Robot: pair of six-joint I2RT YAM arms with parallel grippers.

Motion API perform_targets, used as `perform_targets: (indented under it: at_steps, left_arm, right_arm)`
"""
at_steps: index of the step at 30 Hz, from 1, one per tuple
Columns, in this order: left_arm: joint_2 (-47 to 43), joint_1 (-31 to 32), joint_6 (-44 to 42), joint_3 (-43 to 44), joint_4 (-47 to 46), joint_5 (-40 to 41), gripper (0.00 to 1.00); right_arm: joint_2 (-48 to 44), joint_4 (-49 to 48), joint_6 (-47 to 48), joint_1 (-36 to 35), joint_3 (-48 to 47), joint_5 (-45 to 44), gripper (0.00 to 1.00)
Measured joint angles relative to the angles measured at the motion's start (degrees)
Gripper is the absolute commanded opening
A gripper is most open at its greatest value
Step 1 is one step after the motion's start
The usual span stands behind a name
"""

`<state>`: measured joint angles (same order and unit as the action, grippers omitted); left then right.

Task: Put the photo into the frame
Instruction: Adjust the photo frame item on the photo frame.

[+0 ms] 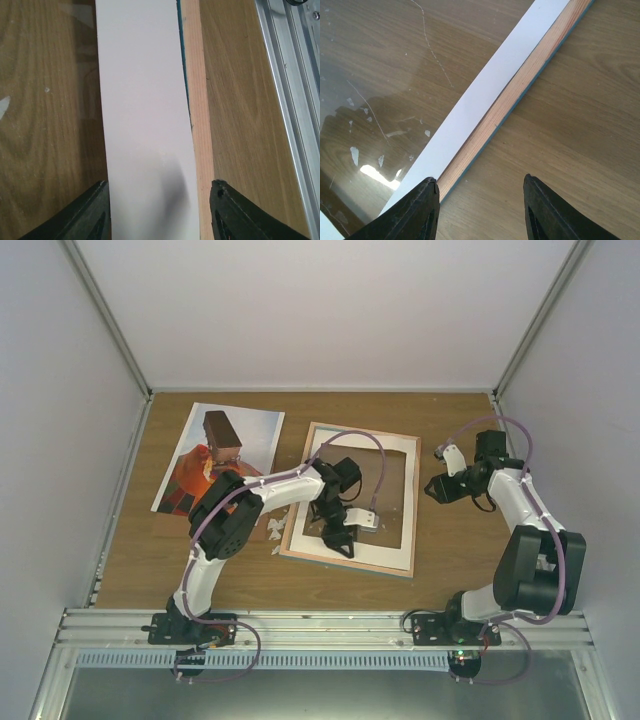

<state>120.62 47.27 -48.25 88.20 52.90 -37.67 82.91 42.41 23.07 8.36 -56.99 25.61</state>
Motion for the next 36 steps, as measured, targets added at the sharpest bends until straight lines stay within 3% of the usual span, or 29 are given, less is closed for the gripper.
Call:
perform_targets:
  at_steps: [10, 26, 32, 36]
  left_arm:
    - [0.04, -1.99, -1.60, 0.94, 3.72, 0.13, 0.38]
    - [-2.38, -3.04, 2.12, 0.94, 2.25, 1.97, 0.78]
    - [-13.03, -6.73, 5.68, -3.10, -5.22, 2.19, 0.76]
    - [-19.82, -8.55, 7.28, -10.19, -10.51, 4.39, 0.68]
  right_arm:
    - [-0.79, -0.02, 0.00, 0.00, 0.00, 0.07, 0.48]
    - [-1.29, -0.02, 0.59, -0.13, -0.07, 0.98, 0.45]
    - [0.44, -0.24, 1.09, -3.45, -3.98, 0.31, 0.42]
    - [4.00, -2.08, 0.83, -7.37, -6.45, -1.22, 0.39]
